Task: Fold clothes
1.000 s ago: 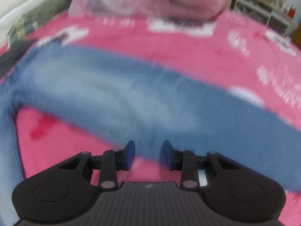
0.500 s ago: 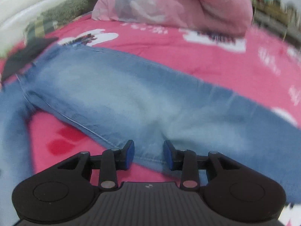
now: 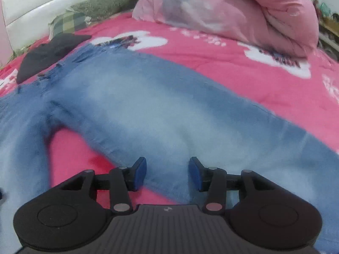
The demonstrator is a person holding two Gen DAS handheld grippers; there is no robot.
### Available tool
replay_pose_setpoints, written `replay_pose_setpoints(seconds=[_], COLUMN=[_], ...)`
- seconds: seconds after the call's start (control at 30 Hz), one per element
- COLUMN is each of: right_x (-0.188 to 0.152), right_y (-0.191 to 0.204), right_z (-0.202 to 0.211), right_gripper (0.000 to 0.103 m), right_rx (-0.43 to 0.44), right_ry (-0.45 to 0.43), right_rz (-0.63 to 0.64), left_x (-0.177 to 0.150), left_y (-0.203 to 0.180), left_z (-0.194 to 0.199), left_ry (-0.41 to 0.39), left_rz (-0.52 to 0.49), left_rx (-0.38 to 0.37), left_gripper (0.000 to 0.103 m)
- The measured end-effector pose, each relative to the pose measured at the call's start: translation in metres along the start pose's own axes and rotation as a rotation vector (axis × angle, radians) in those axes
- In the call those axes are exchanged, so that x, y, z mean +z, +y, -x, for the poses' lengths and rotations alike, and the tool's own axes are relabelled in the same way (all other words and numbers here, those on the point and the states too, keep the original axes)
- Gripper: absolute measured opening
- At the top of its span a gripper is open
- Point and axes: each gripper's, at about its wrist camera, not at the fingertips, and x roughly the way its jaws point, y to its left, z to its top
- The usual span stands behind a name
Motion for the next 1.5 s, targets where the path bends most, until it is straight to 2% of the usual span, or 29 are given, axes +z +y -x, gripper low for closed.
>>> replay_pose_setpoints(seconds=[0.07, 0.17, 0.3, 0.43, 0.53, 0.63, 0.7, 0.77, 0.8, 0.9, 1.07, 1.13, 1.2, 1.37, 1.5], right_x=[-0.009, -0.022, -0.056, -0.111, -0.157, -0.203, -0.233, -0.257, -0.269, -0.288, -0.296, -0.299, -0.304, -0.316, -0.321], right_y=[-0.006, -0.023, -0.044, -0.035, -0.017, 0.005, 0.020, 0.033, 0.040, 0.060, 0.085, 0.086, 0.088, 0.094, 0.093], right_z=[0.020, 0.064, 0.167, 0.276, 0.334, 0.362, 0.360, 0.339, 0.328, 0.288, 0.249, 0.239, 0.229, 0.220, 0.221], right_gripper=[0.047, 0.047, 0.047, 0.051, 0.064, 0.081, 0.094, 0.098, 0.098, 0.098, 0.101, 0.101, 0.103, 0.103, 0.103], right_rx=[0.031, -0.014, -0.011, -0.030, -0.039, -0.011, -0.004, -0.026, -0.037, -0.140, -0.292, -0.328, -0.321, -0.344, -0.335], right_ry=[0.042, 0.000, -0.167, -0.362, -0.478, -0.570, -0.590, -0.551, -0.532, -0.376, -0.273, -0.248, -0.221, -0.228, -0.252], right_rz=[-0.065, -0.158, -0.307, -0.364, -0.384, -0.431, -0.460, -0.499, -0.518, -0.521, -0.383, -0.355, -0.342, -0.314, -0.309], left_x=[0.000, 0.000, 0.000, -0.001, -0.001, -0.003, -0.004, -0.004, -0.004, -0.005, -0.012, -0.014, -0.017, -0.022, -0.024], left_y=[0.001, 0.002, 0.002, 0.001, -0.001, -0.005, -0.008, -0.010, -0.011, -0.016, -0.040, -0.052, -0.063, -0.088, -0.098], left_z=[0.000, 0.001, 0.002, 0.004, 0.003, 0.004, 0.006, 0.008, 0.010, 0.020, 0.046, 0.053, 0.058, 0.061, 0.059], left_ry=[-0.002, -0.004, -0.005, -0.004, 0.001, 0.006, 0.011, 0.014, 0.018, 0.030, 0.077, 0.113, 0.143, 0.194, 0.233], left_rz=[0.006, 0.013, 0.018, 0.014, -0.003, -0.033, -0.053, -0.070, -0.073, -0.077, -0.104, -0.110, -0.117, -0.138, -0.111], left_rx=[-0.003, -0.005, -0.005, 0.002, 0.018, 0.040, 0.049, 0.058, 0.061, 0.066, -0.016, -0.054, -0.088, -0.138, -0.160], left_gripper=[0.100, 0.100, 0.100, 0.100, 0.100, 0.100, 0.100, 0.100, 0.100, 0.100, 0.103, 0.103, 0.103, 0.103, 0.103])
